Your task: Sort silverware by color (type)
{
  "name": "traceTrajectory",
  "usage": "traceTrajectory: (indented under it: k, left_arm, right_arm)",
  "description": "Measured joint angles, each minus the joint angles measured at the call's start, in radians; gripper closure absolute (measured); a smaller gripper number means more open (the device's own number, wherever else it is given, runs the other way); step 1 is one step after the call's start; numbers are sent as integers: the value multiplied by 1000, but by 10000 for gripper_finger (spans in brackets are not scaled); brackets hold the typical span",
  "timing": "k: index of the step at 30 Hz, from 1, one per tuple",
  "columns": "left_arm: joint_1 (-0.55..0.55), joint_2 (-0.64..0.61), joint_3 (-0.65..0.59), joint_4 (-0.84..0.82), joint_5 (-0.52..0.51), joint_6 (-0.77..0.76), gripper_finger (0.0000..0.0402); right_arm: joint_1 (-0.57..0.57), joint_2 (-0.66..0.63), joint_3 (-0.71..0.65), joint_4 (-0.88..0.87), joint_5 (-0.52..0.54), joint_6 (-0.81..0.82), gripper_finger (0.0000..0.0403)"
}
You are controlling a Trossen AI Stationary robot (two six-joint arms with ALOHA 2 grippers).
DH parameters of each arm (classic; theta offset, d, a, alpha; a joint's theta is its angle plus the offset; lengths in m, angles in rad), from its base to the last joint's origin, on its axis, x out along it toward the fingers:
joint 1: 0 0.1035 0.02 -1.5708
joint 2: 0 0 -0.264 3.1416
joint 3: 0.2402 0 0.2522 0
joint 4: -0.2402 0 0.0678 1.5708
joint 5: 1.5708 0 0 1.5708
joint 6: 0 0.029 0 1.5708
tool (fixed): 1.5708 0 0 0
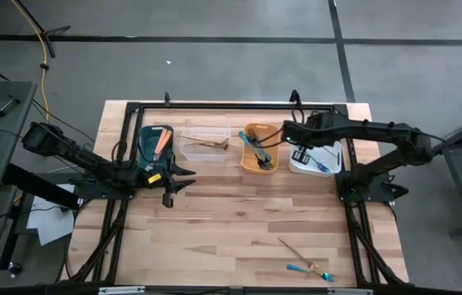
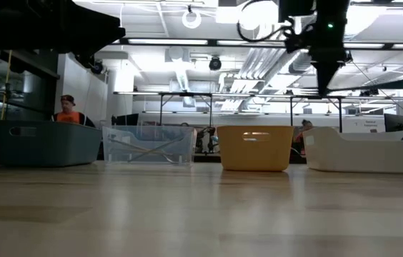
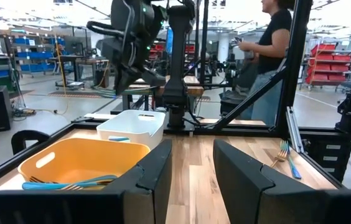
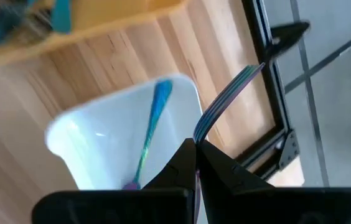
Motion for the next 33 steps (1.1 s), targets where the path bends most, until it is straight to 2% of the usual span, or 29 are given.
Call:
traceTrajectory:
  k: [11, 21, 26, 33]
  left_arm:
    - [0, 0, 0, -1, 0, 1, 291]
    - [0, 0, 0, -2, 0, -7, 291]
    - [0, 0, 0, -2, 0, -7, 291]
    - [0, 0, 0, -2, -33, 2, 291]
  right_arm:
    - [-43, -203, -245, 93, -62, 21, 403]
    - [-61, -219, -411, 223, -95, -12, 403]
    - [-61, -219, -424, 295, -98, -17, 403]
    - [-61, -219, -366, 313, -97, -46, 403]
